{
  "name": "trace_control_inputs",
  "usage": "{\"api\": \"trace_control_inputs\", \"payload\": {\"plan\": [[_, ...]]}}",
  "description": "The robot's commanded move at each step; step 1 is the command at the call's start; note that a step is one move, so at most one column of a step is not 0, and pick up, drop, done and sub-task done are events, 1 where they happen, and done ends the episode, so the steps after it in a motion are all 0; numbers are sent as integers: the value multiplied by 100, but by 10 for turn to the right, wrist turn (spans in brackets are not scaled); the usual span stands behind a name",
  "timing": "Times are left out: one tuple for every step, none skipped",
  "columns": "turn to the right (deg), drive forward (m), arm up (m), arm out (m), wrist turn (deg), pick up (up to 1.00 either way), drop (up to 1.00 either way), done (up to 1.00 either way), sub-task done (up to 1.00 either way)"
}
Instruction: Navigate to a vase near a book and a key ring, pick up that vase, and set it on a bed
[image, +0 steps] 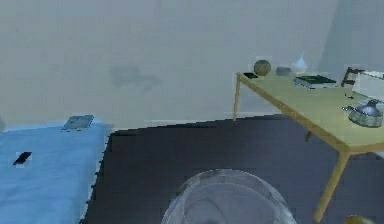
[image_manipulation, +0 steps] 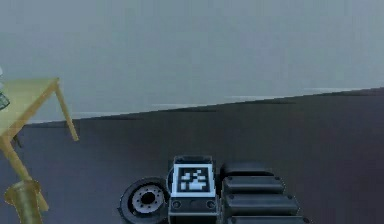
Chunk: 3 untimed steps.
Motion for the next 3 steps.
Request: {"api": "trace_control_inputs", "payload": {"plan": [[-90,0,0,0,0,0,0,0,0],[-30,0,0,0,0,0,0,0,0],[0,100,0,0,0,0,0,0,0]]}}
